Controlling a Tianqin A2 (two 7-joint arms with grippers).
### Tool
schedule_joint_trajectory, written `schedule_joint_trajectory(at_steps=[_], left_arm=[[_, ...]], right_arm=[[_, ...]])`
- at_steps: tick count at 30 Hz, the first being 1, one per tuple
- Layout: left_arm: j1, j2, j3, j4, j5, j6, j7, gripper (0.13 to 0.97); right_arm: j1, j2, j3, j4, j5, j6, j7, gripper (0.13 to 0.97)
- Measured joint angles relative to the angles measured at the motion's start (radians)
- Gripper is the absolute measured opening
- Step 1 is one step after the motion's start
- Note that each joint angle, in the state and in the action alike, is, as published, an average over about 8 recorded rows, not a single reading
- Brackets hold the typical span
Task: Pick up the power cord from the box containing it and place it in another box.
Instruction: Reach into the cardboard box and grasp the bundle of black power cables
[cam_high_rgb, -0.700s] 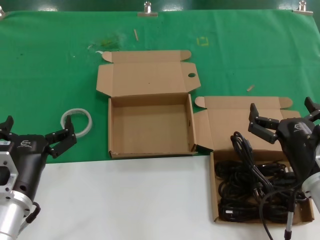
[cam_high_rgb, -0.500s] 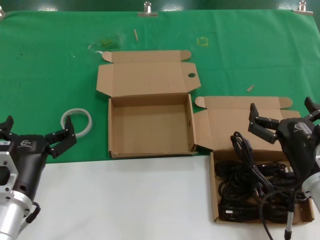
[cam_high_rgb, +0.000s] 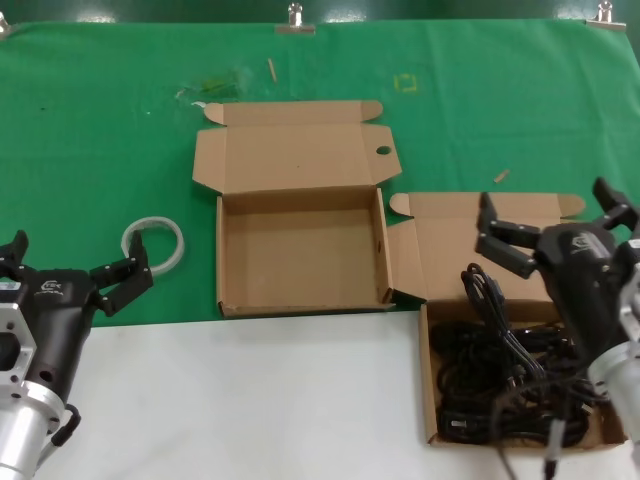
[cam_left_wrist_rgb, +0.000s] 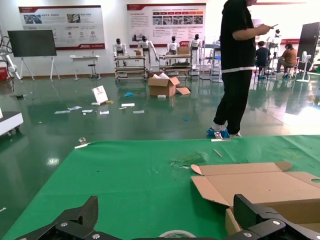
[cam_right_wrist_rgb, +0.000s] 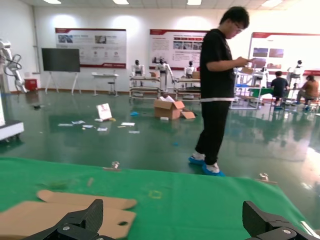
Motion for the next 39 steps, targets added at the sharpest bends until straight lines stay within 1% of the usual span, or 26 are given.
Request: schedule_joint_trajectory(at_steps=[3,7,14,15,21,23,27,29,33,35,36,39], left_arm=[[0.0,0.0,0.0,0.0,0.0,0.0,0.0,0.943],[0.0,0.0,0.0,0.0,0.0,0.0,-0.001,0.924],[0.0,0.0,0.0,0.0,0.0,0.0,-0.001,0.84],[0.0,0.0,0.0,0.0,0.0,0.0,0.0,0.84],[0.0,0.0,0.0,0.0,0.0,0.0,0.0,0.718],[0.0,0.0,0.0,0.0,0.0,0.0,0.0,0.677],[0.0,0.0,0.0,0.0,0.0,0.0,0.0,0.677],[0.0,0.0,0.0,0.0,0.0,0.0,0.0,0.623],[0.0,0.0,0.0,0.0,0.0,0.0,0.0,0.514],[0.0,0.0,0.0,0.0,0.0,0.0,0.0,0.46],[0.0,0.0,0.0,0.0,0.0,0.0,0.0,0.46],[0.0,0.0,0.0,0.0,0.0,0.0,0.0,0.395]], right_arm=[[-0.011,0.009,-0.055,0.019,0.049,0.048,-0.026,0.966],[-0.035,-0.004,-0.098,-0.001,0.094,0.092,-0.044,0.966],[-0.058,-0.045,-0.11,-0.098,0.124,0.113,-0.04,0.963],[-0.057,-0.047,-0.112,-0.112,0.129,0.116,-0.042,0.962],[-0.049,-0.051,-0.121,-0.18,0.162,0.12,-0.045,0.957],[-0.048,-0.051,-0.121,-0.196,0.169,0.116,-0.042,0.94],[-0.046,-0.045,-0.123,-0.215,0.182,0.109,-0.037,0.906],[-0.044,-0.041,-0.126,-0.22,0.189,0.107,-0.036,0.889],[-0.041,-0.03,-0.137,-0.223,0.207,0.109,-0.037,0.889],[-0.038,-0.024,-0.143,-0.223,0.217,0.112,-0.039,0.855],[-0.037,-0.022,-0.147,-0.222,0.222,0.114,-0.04,0.838],[-0.033,-0.017,-0.157,-0.22,0.235,0.122,-0.046,0.788]])
